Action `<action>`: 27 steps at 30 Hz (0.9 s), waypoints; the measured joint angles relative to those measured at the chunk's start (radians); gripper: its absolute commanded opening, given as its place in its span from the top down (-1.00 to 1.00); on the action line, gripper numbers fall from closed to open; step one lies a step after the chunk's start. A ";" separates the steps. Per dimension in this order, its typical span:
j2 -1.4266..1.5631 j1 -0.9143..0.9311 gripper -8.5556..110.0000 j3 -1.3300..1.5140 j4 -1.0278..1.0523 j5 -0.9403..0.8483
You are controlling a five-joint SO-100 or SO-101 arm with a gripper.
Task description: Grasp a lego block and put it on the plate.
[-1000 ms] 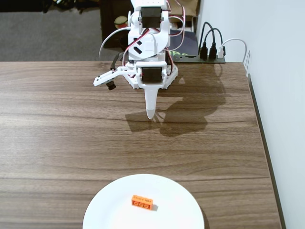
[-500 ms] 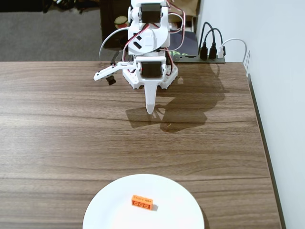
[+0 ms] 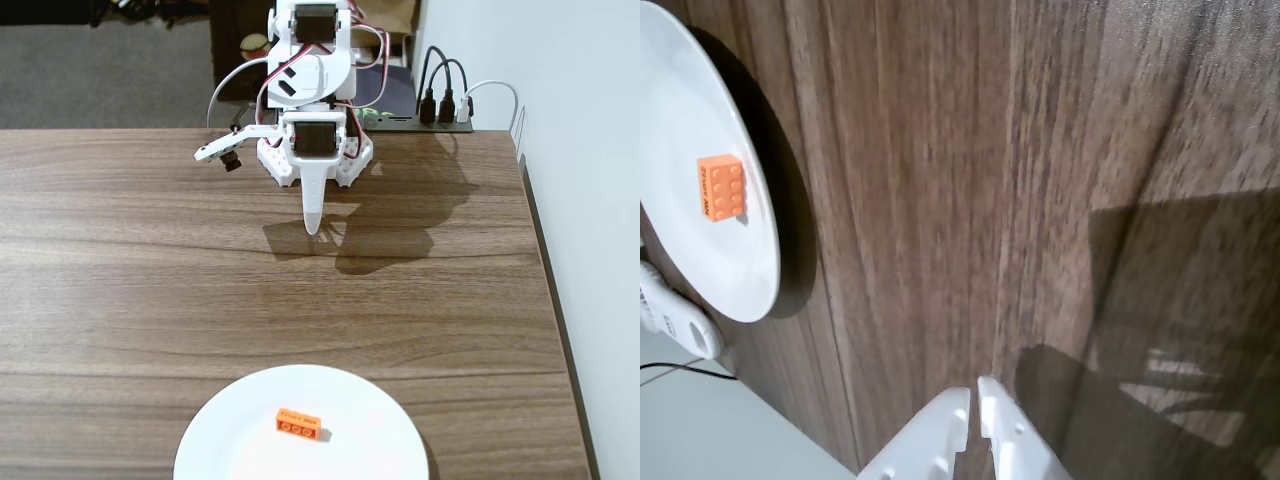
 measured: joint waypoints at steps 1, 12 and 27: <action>0.000 0.000 0.85 0.000 0.000 0.000; 0.000 0.000 0.85 0.000 0.000 0.002; 0.000 0.000 0.85 0.000 0.000 0.002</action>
